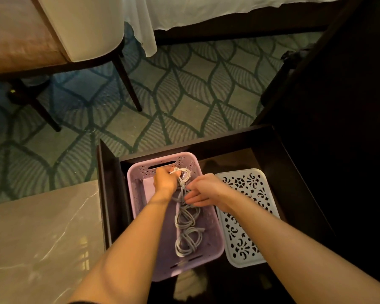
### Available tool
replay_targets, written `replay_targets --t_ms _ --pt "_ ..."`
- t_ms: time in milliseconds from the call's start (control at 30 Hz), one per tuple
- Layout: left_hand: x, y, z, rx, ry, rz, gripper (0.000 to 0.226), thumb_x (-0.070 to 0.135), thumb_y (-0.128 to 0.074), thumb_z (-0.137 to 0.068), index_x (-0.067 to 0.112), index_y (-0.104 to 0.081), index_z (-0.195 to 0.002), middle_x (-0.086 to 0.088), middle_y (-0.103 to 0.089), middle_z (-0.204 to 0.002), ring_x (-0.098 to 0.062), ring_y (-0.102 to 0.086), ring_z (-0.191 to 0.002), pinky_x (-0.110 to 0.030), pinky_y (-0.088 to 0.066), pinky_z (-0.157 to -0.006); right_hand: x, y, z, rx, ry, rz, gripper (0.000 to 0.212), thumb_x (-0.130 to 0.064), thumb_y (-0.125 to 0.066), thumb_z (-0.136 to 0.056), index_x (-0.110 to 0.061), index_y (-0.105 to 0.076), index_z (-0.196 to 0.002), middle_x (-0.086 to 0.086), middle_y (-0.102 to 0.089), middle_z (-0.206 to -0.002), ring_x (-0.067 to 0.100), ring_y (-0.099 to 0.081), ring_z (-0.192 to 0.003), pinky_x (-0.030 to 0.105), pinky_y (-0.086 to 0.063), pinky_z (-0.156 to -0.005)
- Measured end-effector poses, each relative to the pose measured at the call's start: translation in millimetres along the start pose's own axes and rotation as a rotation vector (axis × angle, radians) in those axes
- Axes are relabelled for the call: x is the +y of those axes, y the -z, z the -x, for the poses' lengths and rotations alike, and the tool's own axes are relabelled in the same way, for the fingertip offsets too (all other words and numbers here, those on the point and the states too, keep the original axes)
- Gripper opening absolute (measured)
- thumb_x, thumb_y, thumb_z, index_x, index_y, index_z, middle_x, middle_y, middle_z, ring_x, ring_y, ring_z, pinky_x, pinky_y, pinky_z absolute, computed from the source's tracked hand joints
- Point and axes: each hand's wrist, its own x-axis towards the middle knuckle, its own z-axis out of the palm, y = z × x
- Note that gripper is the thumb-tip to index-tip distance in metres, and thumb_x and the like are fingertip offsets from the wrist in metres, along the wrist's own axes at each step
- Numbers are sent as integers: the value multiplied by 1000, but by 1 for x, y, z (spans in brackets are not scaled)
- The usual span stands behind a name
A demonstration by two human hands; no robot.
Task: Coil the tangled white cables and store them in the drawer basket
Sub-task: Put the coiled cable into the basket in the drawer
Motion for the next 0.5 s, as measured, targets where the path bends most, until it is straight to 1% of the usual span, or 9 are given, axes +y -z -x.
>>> replay_targets --t_ms 67,100,167,233,267,333,400,433,500 --pt "-3 -2 -6 -17 46 24 23 9 -70 -79 15 -55 -63 -21 -67 -100 -34 -62 -99 -42 -46 -95 5 1 -2 -19 -2 -46 29 -8 -39 -99 3 -54 -121 22 -65 -113 28 -65 -103 29 -54 -80" --pt "-4 -3 -6 -20 57 38 30 8 -70 -79 17 -50 -59 -23 -67 -98 -34 -61 -98 -40 -45 -95 7 2 -3 -24 6 -78 28 -8 -41 -98 3 -55 -119 22 -67 -109 28 -67 -99 28 -55 -76" --pt "-2 -6 -1 -17 80 76 32 7 -69 -80 17 -48 -58 -18 -63 -88 -28 -60 -91 -33 -45 -87 13 5 -5 -39 30 -157 25 -9 -47 -96 2 -58 -115 20 -70 -98 25 -70 -87 28 -57 -72" --pt "-1 -9 3 24 89 58 19 11 -69 -81 10 -56 -67 -13 -62 -87 -23 -58 -87 -28 -42 -78 17 10 -6 -80 55 -251 21 -11 -51 -94 0 -60 -109 16 -72 -88 22 -72 -80 28 -58 -70" --pt "-1 -10 4 54 81 28 12 13 -68 -81 4 -62 -75 -14 -64 -91 -23 -59 -89 -28 -41 -77 19 11 -7 -107 62 -286 19 -13 -52 -94 -2 -61 -107 14 -73 -86 22 -72 -80 27 -57 -69" --pt "-1 -13 5 116 75 4 26 18 -70 -81 -4 -65 -95 -18 -65 -106 -30 -60 -99 -32 -43 -83 20 13 -7 -143 79 -325 18 -14 -50 -94 -4 -62 -103 13 -73 -84 22 -72 -81 27 -56 -69" --pt "-1 -14 6 173 121 8 41 23 -72 -78 -5 -61 -106 -21 -59 -116 -36 -55 -107 -35 -42 -89 22 13 -7 -156 98 -342 18 -14 -49 -94 -5 -62 -103 13 -73 -84 22 -72 -80 26 -56 -68" --pt "0 -14 8 185 155 12 46 25 -73 -77 -4 -58 -109 -21 -56 -119 -36 -54 -108 -35 -41 -91 22 13 -7 -162 105 -347 18 -14 -48 -94 -5 -62 -102 13 -73 -84 22 -72 -80 26 -56 -68" --pt "1 -13 8 167 196 24 45 28 -75 -75 -2 -58 -104 -20 -58 -118 -35 -55 -108 -37 -43 -94 22 13 -6 -168 108 -353 19 -14 -47 -95 -4 -62 -102 12 -73 -83 21 -71 -78 25 -56 -67"
